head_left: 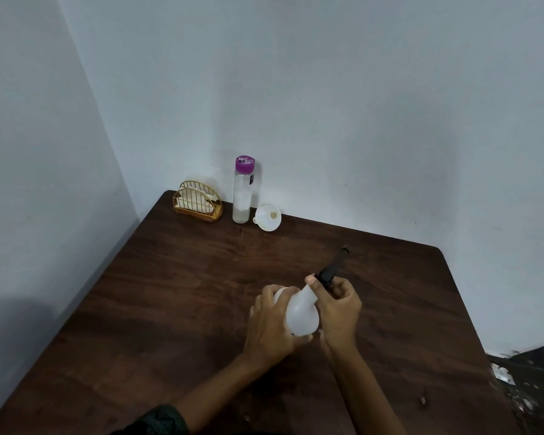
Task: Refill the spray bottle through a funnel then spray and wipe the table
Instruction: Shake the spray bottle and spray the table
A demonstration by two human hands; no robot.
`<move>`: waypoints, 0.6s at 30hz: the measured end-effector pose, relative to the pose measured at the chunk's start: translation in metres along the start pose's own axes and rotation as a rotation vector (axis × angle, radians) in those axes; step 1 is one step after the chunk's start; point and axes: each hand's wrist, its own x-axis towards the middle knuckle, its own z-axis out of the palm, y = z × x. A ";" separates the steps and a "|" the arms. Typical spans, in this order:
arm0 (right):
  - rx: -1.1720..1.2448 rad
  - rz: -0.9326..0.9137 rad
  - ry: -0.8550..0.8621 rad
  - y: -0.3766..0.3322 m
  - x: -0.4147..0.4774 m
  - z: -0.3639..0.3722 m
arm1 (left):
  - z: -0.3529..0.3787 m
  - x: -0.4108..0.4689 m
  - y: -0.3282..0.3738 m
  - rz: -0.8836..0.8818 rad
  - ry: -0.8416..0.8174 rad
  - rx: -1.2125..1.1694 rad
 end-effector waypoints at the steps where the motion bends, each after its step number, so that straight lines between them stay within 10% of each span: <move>1: 0.004 0.007 0.014 0.000 -0.001 0.001 | 0.001 -0.002 0.001 -0.006 0.012 0.004; 8: 0.265 0.095 -0.105 -0.009 0.006 -0.011 | -0.011 0.003 0.015 0.017 -0.127 0.051; 13: 0.186 -0.009 -0.377 -0.022 0.025 -0.033 | -0.044 0.022 0.042 -0.231 -0.051 -0.673; 18: 0.096 -0.035 -0.599 -0.026 0.026 -0.048 | -0.078 0.052 0.057 -0.196 -0.116 -0.893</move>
